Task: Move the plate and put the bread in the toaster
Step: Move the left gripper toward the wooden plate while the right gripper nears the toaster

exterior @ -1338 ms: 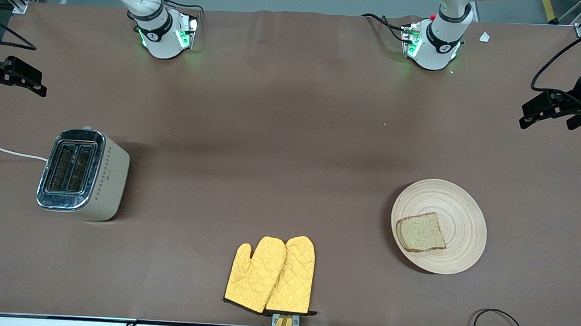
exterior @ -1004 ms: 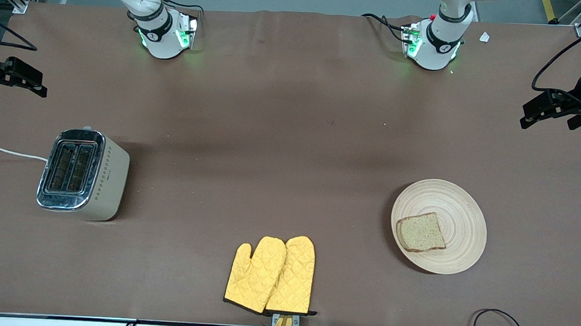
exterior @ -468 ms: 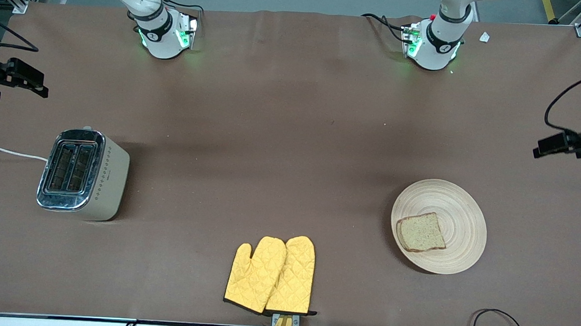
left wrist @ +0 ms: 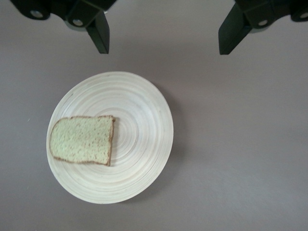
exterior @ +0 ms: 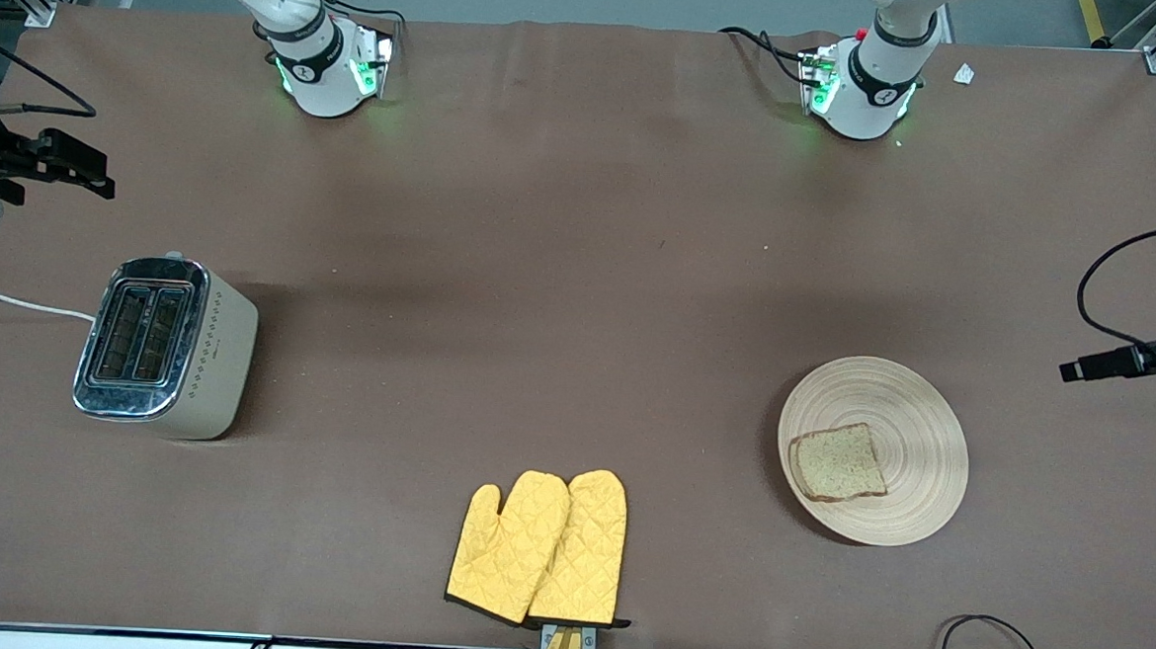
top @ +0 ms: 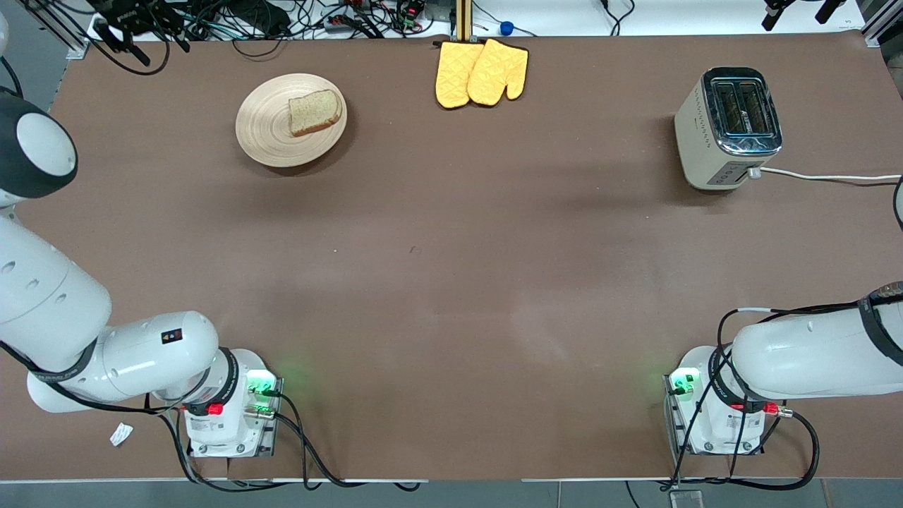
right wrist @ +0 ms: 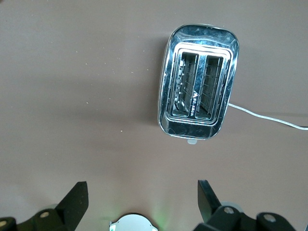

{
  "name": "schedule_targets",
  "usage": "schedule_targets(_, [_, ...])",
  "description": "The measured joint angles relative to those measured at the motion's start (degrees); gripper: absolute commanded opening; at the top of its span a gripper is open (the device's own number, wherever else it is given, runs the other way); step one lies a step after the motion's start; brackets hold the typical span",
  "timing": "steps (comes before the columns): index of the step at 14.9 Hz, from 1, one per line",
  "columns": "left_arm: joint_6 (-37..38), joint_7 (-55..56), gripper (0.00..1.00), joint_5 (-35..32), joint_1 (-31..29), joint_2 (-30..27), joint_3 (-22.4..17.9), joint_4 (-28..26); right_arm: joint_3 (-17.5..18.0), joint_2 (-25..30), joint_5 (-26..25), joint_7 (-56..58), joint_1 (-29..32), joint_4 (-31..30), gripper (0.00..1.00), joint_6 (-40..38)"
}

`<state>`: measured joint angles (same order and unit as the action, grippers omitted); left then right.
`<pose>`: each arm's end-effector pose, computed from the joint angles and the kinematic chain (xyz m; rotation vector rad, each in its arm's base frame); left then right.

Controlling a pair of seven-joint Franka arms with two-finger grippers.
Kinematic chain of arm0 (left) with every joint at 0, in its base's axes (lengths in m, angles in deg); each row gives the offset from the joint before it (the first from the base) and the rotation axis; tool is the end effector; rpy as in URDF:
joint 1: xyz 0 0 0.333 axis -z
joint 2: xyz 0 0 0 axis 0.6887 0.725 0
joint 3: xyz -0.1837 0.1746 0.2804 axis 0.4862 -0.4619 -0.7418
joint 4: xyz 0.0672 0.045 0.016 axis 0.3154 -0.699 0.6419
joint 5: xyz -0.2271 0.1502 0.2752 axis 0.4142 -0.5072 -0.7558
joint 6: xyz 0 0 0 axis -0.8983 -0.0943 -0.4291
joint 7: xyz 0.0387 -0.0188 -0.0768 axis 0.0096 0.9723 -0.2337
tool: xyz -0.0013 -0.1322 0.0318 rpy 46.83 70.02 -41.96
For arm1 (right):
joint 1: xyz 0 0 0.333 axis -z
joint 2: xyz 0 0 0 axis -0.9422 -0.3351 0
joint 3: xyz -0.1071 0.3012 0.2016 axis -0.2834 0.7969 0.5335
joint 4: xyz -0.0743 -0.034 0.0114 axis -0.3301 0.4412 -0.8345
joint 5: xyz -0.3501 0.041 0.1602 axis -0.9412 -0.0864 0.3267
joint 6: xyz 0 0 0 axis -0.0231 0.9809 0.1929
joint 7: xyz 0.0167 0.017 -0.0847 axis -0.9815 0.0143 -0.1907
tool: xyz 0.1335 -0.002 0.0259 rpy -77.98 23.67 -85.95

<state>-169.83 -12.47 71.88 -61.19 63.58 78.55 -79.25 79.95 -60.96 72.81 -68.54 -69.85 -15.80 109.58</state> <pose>0.6590 0.1286 0.4896 2.8735 0.3463 -0.1504 0.5447 -0.0139 0.6598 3.1221 0.1994 -0.2265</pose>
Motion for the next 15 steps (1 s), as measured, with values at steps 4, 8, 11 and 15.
schedule_targets(4, [-4.1, -3.3, 1.00, 10.5, -4.4, 7.3, 0.0, 0.0, 0.1, 0.1, 0.0, 0.0, -0.2, 0.2, 1.00, 1.3])
schedule_targets(8, [-5.1, -9.6, 0.93, 20.4, -7.6, 13.9, 0.0, 0.1, 0.4, 0.1, 0.1, 0.0, -0.9, -0.2, 1.00, 2.4])
schedule_targets(11, [-7.0, -16.8, 0.90, 24.8, -8.8, 17.7, 0.0, 0.1, 0.4, 0.0, 0.1, 0.0, -2.2, -0.8, 1.00, 3.8])
schedule_targets(15, [-7.9, -22.6, 0.80, 32.3, -9.4, 22.1, 0.0, 0.2, 0.4, -0.2, 0.1, -0.1, -3.2, -1.1, 1.00, 4.6])
